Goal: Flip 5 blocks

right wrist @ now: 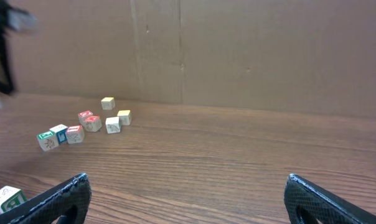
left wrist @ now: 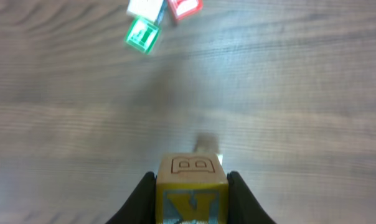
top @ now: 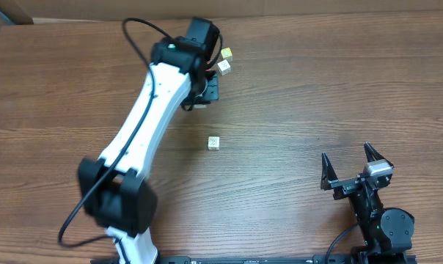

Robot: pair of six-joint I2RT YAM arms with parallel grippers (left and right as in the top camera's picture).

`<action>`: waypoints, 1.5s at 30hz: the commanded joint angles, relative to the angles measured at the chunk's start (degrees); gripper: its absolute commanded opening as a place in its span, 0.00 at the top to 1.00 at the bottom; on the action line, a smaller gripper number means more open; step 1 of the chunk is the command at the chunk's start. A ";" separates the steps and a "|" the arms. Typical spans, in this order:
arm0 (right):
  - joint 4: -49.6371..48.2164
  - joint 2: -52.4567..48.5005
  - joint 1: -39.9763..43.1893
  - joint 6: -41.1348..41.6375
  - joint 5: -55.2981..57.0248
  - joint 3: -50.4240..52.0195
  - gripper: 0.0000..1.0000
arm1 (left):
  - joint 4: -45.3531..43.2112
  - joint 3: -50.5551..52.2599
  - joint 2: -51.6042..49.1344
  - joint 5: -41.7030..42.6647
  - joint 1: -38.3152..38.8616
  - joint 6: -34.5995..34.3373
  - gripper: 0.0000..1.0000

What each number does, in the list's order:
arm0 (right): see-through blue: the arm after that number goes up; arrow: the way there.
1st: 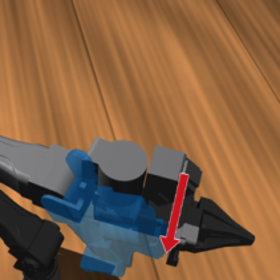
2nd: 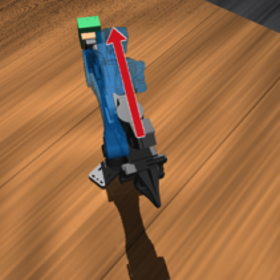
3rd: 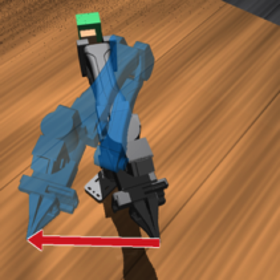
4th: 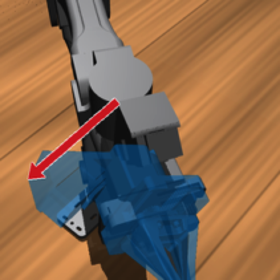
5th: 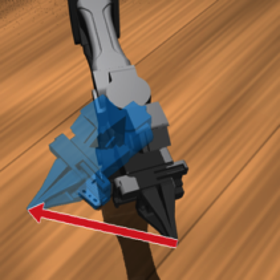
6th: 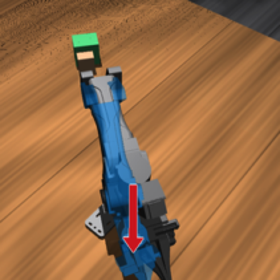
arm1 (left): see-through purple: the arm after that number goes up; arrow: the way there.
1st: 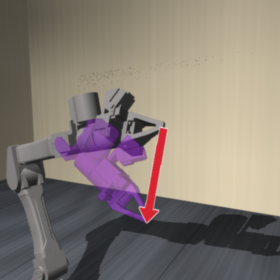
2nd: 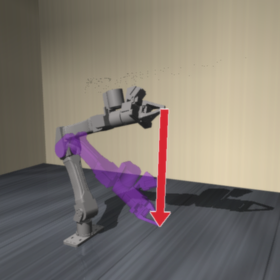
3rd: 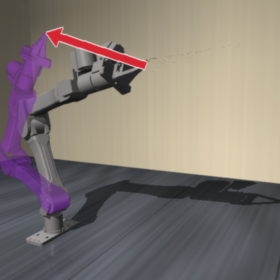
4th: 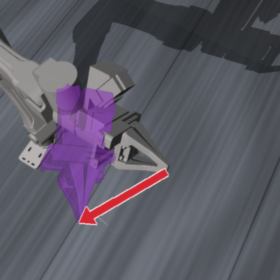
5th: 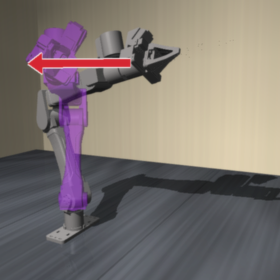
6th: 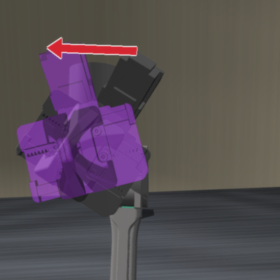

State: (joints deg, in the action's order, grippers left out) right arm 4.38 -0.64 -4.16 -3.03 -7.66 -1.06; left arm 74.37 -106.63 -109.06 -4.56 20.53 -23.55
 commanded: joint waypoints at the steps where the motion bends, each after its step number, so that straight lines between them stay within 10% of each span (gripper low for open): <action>1: -0.22 0.37 0.17 -0.22 -0.15 0.59 0.00 | 4.52 -0.83 1.95 -0.57 0.11 1.77 0.84; 29: -0.24 0.37 0.17 -0.22 -0.15 0.59 0.00 | -21.14 34.64 1.81 0.48 0.11 0.20 0.85; 45: -0.22 0.37 0.17 -0.22 -0.15 0.59 0.00 | -28.15 38.01 1.81 -2.01 0.07 -1.36 0.72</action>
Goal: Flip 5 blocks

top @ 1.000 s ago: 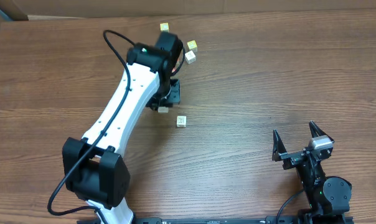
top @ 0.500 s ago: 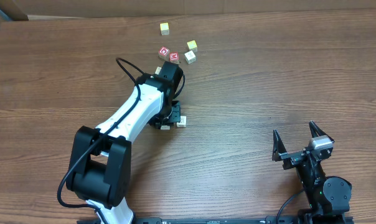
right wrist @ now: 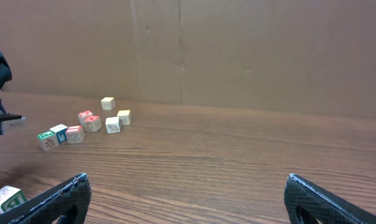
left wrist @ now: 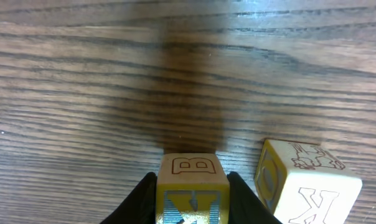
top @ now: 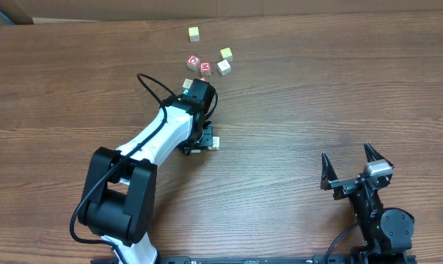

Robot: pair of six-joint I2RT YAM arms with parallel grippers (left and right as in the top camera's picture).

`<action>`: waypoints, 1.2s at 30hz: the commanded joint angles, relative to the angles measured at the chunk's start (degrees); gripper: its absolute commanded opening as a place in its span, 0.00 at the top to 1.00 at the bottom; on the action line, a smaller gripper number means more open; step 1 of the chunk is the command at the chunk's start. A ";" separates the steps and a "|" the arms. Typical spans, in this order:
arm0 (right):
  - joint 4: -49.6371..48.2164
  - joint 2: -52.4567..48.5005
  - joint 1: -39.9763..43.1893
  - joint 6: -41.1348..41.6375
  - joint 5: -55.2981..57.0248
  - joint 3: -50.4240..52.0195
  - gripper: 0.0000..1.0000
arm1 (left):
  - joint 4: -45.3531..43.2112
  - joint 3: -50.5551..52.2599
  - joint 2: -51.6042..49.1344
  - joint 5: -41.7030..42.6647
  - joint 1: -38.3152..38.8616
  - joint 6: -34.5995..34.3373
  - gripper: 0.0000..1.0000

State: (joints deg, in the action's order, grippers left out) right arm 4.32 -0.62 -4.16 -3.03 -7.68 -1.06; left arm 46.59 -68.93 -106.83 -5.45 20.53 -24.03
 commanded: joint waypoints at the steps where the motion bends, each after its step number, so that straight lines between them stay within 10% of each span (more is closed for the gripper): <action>1: -0.15 0.35 0.17 -0.22 -0.13 0.59 0.00 | -0.37 0.31 -0.42 -1.11 0.07 -0.87 0.70; 7: -0.15 0.35 0.17 -0.22 -0.13 0.59 0.00 | -0.33 0.31 -0.42 -1.14 0.07 -0.85 0.55; 27: -0.15 0.35 0.17 -0.22 -0.13 0.59 0.00 | 7.78 -13.60 -0.28 1.16 -3.80 -0.22 0.60; 36: -0.15 0.35 0.17 -0.22 -0.11 0.59 0.00 | 17.70 -11.58 -0.37 -2.40 -4.24 -1.84 0.96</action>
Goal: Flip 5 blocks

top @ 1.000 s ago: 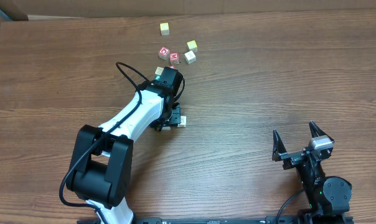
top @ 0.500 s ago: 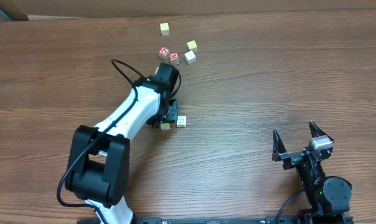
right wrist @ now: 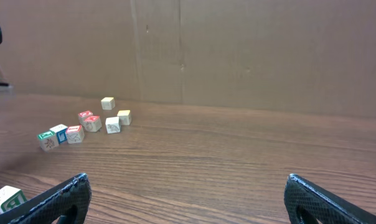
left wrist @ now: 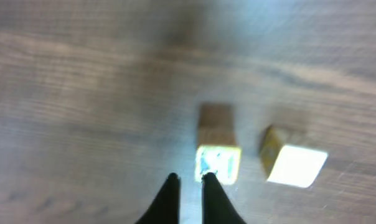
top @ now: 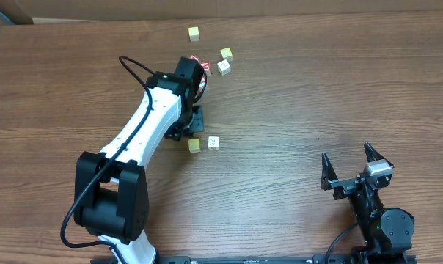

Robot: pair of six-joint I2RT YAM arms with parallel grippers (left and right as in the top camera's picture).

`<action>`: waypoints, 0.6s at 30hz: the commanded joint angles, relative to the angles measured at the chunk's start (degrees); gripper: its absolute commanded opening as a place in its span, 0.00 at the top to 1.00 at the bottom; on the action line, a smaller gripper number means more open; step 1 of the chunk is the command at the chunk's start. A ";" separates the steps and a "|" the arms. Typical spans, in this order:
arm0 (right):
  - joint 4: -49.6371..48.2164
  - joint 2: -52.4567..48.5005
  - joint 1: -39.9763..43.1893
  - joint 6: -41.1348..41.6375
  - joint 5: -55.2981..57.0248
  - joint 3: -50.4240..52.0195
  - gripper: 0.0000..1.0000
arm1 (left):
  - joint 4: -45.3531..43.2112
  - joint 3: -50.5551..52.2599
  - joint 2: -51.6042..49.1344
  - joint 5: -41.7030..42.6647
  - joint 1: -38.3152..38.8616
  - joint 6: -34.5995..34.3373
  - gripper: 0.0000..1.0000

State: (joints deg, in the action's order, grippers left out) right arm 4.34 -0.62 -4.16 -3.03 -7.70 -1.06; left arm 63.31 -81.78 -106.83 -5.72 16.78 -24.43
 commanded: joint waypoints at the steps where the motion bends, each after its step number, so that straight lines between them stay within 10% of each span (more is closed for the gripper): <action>1: -0.20 0.35 0.17 -0.22 -0.11 0.59 0.00 | 0.98 2.36 -0.37 -2.34 -0.48 -1.60 0.96; 18: -0.20 0.35 0.17 -0.22 -0.11 0.59 0.00 | -15.98 13.49 -0.42 -0.63 -0.61 -1.33 0.96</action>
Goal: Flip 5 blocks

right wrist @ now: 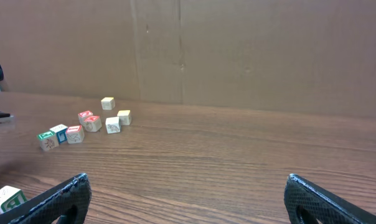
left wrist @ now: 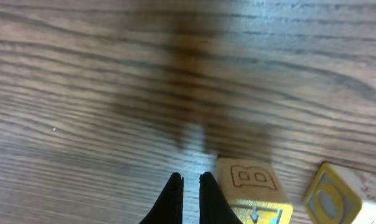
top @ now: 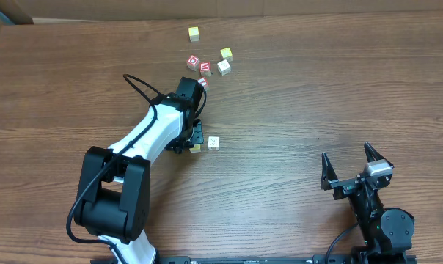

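A yellow-edged block with a B on its top face (left wrist: pixel 249 185) lies mid-table, also visible from above (top: pixel 196 149). A pale block (left wrist: pixel 337 199) sits just right of it (top: pixel 214 142). My left gripper (left wrist: pixel 190 182) is shut with nothing in it, low over the wood, its tips just left of the B block. Several more blocks (top: pixel 205 67) cluster at the far side (right wrist: pixel 91 122). My right gripper (right wrist: pixel 188 186) stands open and holds nothing at the near right (top: pixel 351 167).
A cardboard wall (right wrist: pixel 238 50) backs the far edge of the wooden table (top: pixel 317 88). One block (top: pixel 194 33) lies apart, nearest that wall. A block (right wrist: pixel 4 199) shows at the lower left of the right wrist view.
My left gripper, still shut and without a block, was higher above the B block and is now low at the table, its tips beside the block's left side. The right arm has not moved.
My left gripper held the B block near the far cluster. Then it held it low beside the pale block mid-table. Then the block lay free on the wood, with the gripper shut above it. Now the gripper is down beside it.
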Robot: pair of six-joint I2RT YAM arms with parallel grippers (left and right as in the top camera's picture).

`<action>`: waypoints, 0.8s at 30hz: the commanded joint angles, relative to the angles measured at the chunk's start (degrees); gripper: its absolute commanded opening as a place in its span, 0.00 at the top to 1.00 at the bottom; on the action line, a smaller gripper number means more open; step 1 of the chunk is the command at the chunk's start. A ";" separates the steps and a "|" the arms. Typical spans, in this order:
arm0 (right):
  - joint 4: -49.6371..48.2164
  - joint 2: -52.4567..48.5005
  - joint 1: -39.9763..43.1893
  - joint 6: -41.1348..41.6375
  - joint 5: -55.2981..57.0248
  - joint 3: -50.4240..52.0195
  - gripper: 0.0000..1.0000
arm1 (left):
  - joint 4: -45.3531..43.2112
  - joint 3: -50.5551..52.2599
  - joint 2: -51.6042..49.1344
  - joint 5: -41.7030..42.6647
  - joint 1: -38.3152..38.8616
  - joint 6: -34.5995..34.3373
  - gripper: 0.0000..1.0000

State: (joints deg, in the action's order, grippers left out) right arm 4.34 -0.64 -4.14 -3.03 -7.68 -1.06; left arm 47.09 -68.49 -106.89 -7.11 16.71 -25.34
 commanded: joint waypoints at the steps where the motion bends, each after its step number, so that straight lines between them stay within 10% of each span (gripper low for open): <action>1: -0.17 0.37 0.15 -0.22 -0.13 0.59 0.00 | 0.35 0.20 -0.35 1.31 -0.55 -0.39 0.96; 24: -0.17 0.37 0.15 -0.22 -0.13 0.59 0.00 | -2.89 0.20 -0.35 7.30 -0.55 -0.68 0.96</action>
State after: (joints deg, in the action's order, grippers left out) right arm 4.34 -0.64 -4.16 -3.03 -7.68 -1.06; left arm 44.45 -68.49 -106.89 -1.67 16.71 -25.36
